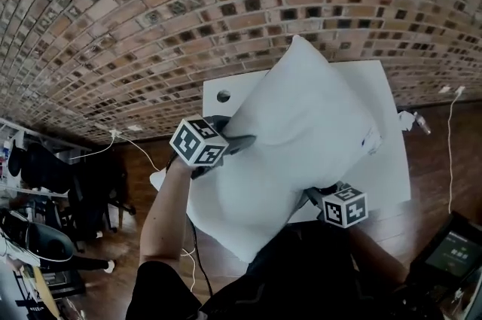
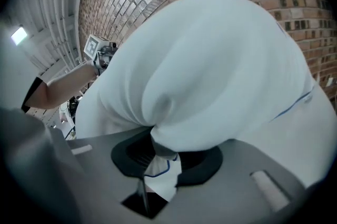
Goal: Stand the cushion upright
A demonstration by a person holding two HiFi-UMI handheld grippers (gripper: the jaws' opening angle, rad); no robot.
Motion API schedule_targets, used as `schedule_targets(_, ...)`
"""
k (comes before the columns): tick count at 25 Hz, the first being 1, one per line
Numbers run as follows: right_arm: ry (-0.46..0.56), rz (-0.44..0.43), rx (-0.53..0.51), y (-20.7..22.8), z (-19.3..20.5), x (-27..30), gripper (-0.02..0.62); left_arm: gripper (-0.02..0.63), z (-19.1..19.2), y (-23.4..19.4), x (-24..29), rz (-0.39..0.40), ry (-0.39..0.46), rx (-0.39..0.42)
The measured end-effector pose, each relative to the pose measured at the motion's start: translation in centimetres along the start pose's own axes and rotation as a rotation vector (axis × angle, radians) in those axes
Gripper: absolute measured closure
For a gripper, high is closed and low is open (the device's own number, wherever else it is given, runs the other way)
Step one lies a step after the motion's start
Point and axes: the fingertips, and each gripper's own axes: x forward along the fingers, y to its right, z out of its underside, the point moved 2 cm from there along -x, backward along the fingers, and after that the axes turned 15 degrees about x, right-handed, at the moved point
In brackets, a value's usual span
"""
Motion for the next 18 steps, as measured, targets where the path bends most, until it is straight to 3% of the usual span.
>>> schedule_targets(8,0.101,-0.005,0.031,-0.6,-3.5,-0.5,0.491,0.41,-7.9,-0.5,-2.4,-0.077,-0.042,0.249)
schedule_targets(12,0.129,0.006,0.022,-0.5,-5.9,0.1,0.486,0.402,-10.8,-1.3,-3.0,-0.122,-0.069,0.338)
schedule_targets(18,0.124,-0.049,0.036,-0.9,-9.3,2.3,0.485,0.39,-14.8,-3.6,-3.1,-0.153,-0.151,0.463)
